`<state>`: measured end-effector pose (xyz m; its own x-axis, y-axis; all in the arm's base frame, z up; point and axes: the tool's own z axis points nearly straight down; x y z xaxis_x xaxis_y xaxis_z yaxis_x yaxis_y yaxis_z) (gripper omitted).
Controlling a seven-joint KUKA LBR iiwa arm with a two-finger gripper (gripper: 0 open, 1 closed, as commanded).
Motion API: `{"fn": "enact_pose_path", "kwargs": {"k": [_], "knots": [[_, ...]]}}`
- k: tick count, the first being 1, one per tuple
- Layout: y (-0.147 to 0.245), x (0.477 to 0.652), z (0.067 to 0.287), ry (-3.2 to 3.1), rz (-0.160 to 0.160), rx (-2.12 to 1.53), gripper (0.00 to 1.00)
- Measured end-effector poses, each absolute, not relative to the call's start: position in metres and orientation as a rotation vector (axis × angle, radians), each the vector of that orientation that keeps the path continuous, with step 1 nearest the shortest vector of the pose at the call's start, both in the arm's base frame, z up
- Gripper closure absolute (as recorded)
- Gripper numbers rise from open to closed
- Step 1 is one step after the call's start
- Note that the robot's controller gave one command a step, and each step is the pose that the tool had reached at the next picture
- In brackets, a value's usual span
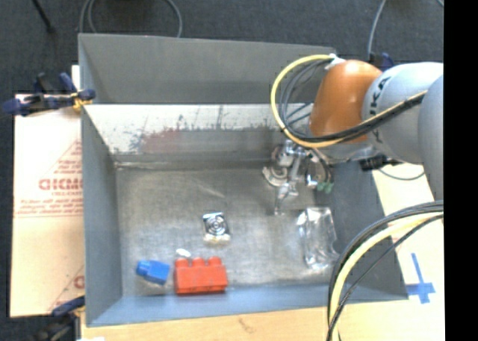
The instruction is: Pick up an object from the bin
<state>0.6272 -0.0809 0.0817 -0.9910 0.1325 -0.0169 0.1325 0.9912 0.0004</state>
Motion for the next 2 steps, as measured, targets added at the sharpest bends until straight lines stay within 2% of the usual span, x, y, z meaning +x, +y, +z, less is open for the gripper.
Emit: {"fn": "enact_pose_path", "kwargs": {"k": [1, 2], "knots": [[-0.082, 0.633, 0.085, 3.089, -0.006, 0.205, 1.0], [-0.088, 0.645, 0.085, 3.103, 0.011, 0.31, 1.0]]}}
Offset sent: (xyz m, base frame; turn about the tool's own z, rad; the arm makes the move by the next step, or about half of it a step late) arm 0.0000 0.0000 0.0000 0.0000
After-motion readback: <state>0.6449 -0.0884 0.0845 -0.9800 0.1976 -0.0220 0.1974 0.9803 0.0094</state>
